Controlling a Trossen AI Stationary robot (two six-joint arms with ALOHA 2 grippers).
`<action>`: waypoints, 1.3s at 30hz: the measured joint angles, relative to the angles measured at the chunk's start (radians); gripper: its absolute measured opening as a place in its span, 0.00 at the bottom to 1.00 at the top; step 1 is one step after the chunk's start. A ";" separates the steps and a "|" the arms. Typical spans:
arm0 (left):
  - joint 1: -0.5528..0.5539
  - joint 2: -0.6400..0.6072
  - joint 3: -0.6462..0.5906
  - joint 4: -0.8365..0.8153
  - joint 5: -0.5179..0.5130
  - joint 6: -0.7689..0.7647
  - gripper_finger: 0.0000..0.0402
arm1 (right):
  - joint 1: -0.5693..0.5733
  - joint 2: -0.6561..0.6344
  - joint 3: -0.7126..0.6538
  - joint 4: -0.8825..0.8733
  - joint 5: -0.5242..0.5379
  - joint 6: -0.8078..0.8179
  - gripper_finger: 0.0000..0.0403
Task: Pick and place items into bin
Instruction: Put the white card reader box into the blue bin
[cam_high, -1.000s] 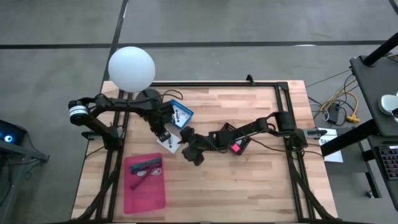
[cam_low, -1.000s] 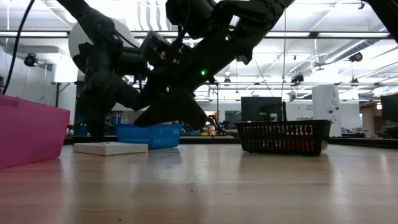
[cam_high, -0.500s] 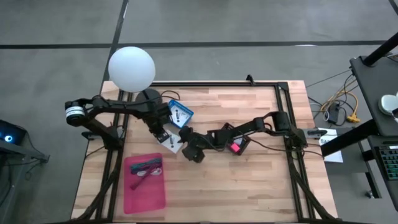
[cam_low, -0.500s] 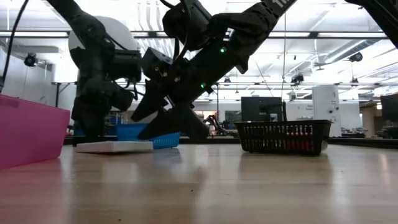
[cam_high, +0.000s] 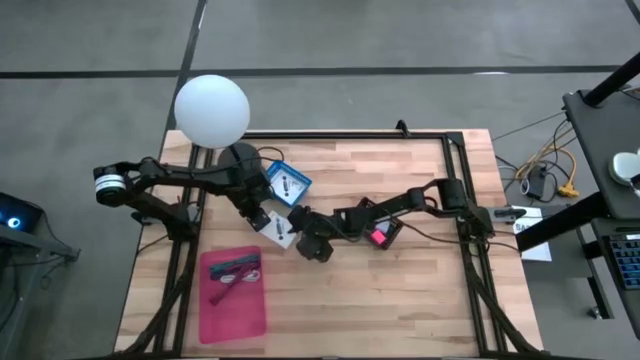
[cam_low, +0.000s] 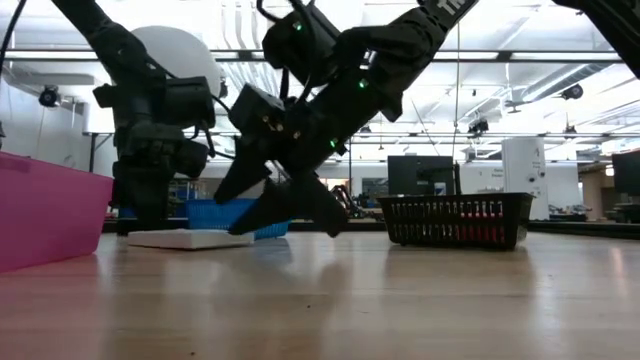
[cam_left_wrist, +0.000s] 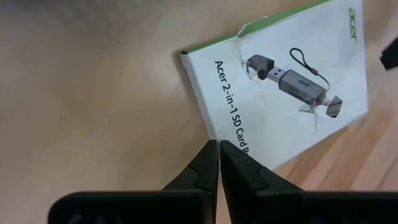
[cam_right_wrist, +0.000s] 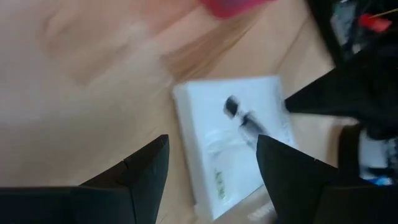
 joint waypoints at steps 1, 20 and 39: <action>0.000 0.000 -0.001 0.003 0.000 -0.001 0.00 | -0.003 0.002 0.000 -0.013 -0.005 0.000 0.57; -0.001 0.003 -0.021 0.057 0.019 0.004 0.00 | -0.008 0.085 0.080 -0.005 0.054 -0.071 0.57; -0.007 0.010 -0.028 0.088 0.019 0.024 0.00 | -0.018 0.074 0.186 -0.006 0.269 0.002 0.57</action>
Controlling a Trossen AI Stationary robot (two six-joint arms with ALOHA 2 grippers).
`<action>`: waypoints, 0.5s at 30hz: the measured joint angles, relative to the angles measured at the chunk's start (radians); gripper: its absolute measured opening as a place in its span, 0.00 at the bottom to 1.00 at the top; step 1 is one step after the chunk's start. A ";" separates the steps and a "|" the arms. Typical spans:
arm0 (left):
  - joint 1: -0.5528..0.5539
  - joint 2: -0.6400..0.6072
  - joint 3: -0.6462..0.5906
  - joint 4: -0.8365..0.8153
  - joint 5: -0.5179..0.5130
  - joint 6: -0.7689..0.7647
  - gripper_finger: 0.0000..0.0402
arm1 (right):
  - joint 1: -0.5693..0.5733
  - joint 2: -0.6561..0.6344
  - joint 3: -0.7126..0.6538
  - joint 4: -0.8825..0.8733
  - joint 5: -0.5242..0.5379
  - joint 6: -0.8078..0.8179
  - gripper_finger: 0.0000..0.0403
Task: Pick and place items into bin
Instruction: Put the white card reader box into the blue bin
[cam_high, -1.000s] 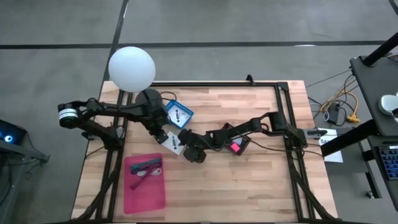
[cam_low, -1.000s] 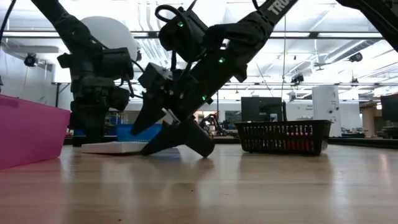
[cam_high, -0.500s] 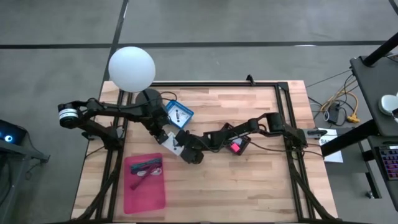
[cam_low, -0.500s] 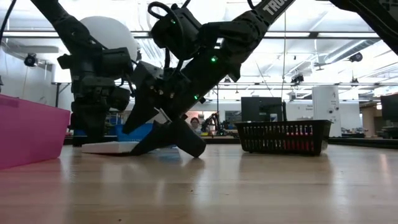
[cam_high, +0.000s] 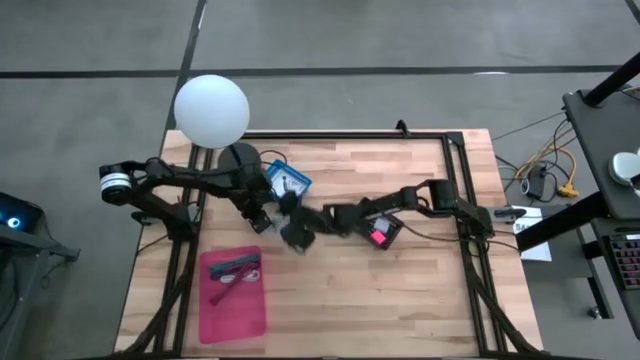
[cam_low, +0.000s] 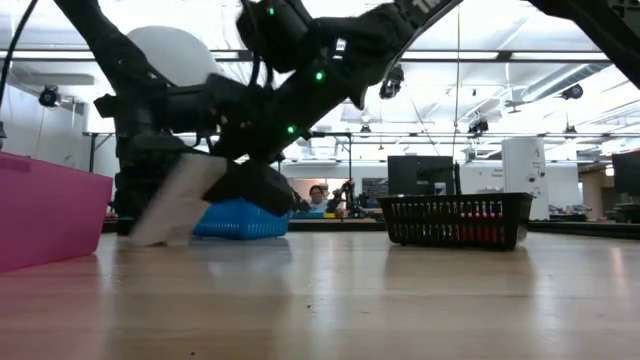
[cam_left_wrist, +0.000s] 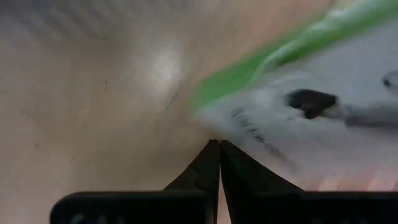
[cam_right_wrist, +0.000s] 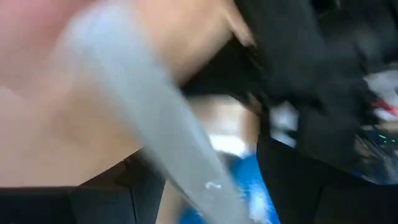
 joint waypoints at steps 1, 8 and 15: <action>0.000 0.000 -0.001 0.000 0.002 0.001 0.00 | 0.003 0.000 0.000 -0.006 -0.014 0.015 0.57; 0.000 0.002 -0.002 0.001 0.010 0.020 0.00 | -0.001 0.001 -0.001 -0.076 -0.030 0.032 0.57; 0.000 0.002 -0.002 0.003 0.014 0.025 0.00 | 0.014 0.001 0.006 -0.074 -0.047 0.051 0.57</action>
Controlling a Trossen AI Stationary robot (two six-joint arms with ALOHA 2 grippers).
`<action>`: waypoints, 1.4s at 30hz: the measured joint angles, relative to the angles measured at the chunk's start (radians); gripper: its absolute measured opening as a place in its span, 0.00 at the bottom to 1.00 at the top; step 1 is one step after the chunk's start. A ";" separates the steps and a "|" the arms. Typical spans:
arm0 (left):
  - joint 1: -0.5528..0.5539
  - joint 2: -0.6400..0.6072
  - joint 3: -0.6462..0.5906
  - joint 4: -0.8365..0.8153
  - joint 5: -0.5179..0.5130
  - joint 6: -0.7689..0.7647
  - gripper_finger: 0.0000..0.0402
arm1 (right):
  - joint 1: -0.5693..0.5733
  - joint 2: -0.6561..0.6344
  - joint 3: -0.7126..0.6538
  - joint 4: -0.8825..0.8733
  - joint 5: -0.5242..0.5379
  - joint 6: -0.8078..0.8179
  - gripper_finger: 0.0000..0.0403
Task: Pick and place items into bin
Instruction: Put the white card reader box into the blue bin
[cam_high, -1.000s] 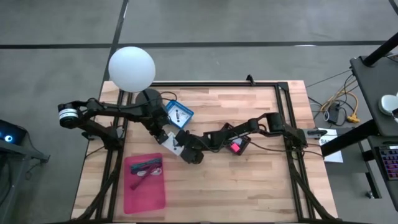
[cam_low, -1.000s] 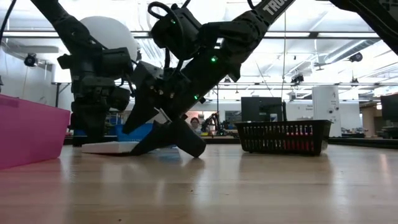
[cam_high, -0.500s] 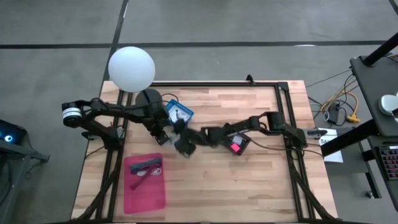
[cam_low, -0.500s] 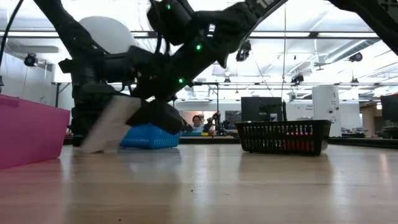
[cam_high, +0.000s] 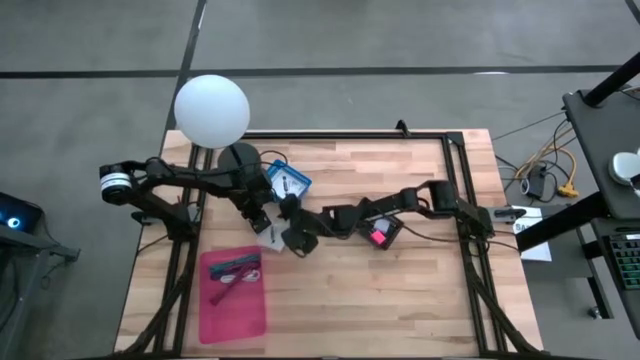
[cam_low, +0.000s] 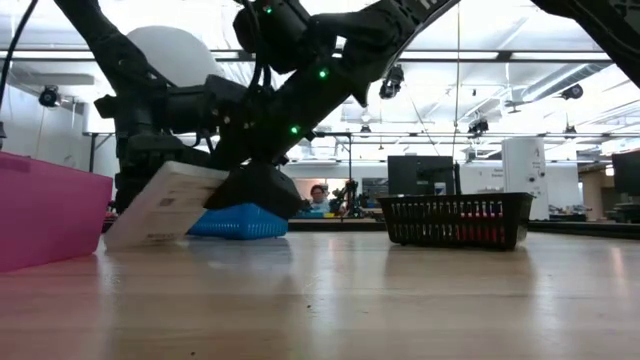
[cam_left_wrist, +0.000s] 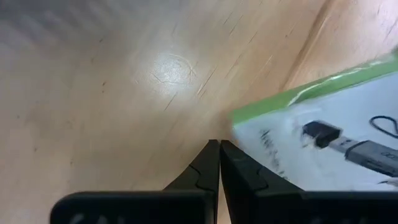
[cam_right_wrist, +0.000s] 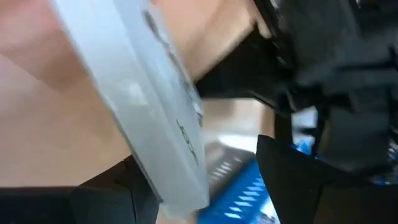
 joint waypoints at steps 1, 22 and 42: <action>0.000 0.000 0.000 0.000 0.000 0.000 0.00 | 0.000 0.000 0.001 0.003 0.004 -0.005 0.57; 0.000 -0.001 0.000 0.001 0.013 -0.003 0.00 | 0.043 0.000 0.001 -0.007 -0.030 -0.055 0.19; -0.003 -0.144 0.007 -0.020 0.041 0.032 0.00 | 0.044 -0.107 0.000 -0.073 0.032 0.079 0.05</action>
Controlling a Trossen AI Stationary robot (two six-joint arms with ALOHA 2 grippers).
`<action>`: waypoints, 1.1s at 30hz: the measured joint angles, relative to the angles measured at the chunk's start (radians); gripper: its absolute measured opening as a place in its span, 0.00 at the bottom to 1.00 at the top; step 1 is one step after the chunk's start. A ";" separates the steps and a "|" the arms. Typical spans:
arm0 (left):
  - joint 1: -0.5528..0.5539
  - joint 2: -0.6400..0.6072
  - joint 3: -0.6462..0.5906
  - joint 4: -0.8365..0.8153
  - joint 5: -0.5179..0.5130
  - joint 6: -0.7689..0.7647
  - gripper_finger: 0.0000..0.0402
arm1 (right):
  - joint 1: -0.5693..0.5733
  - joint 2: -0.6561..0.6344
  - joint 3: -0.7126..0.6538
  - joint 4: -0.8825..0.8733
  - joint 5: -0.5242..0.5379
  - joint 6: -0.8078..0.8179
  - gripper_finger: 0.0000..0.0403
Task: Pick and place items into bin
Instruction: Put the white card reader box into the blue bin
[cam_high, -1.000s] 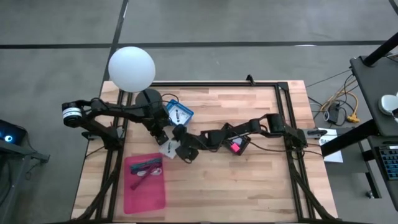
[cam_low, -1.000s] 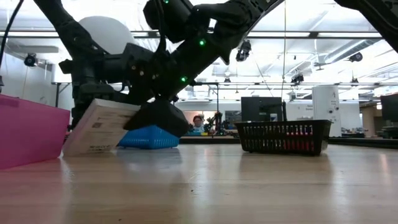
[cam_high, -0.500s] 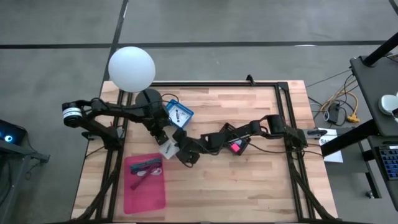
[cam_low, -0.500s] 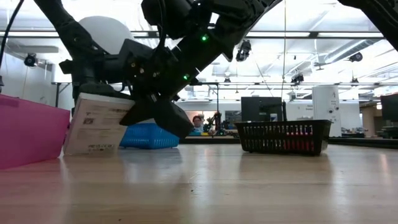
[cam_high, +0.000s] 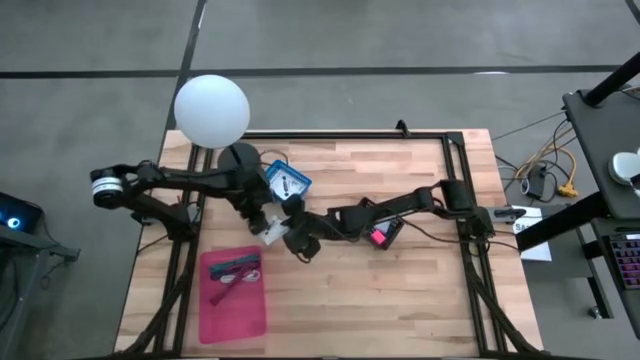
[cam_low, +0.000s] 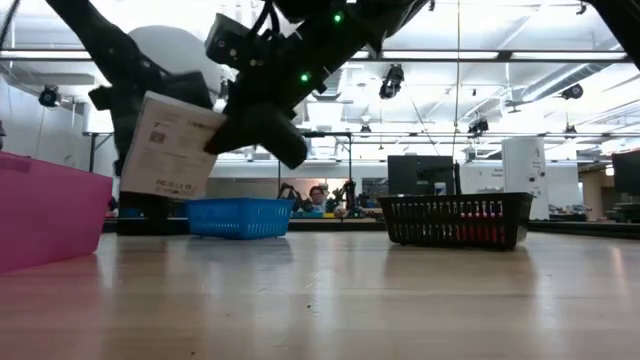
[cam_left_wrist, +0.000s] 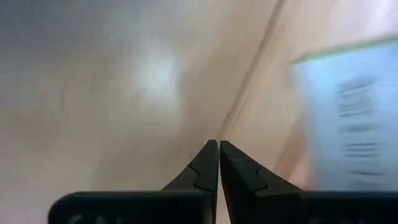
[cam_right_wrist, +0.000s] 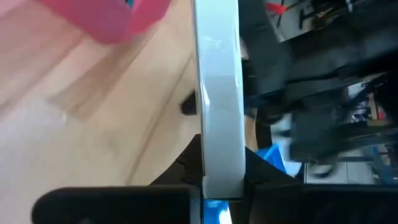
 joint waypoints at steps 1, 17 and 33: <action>0.001 -0.024 0.003 0.014 -0.003 0.001 0.00 | 0.002 -0.007 0.000 -0.015 0.001 -0.001 0.05; 0.003 -0.355 0.008 -0.010 -0.018 -0.007 0.00 | -0.003 -0.115 0.000 -0.199 0.004 -0.004 0.05; 0.004 -0.760 0.040 -0.004 -0.020 -0.033 0.00 | -0.197 -0.187 -0.005 -0.234 -0.107 0.113 0.05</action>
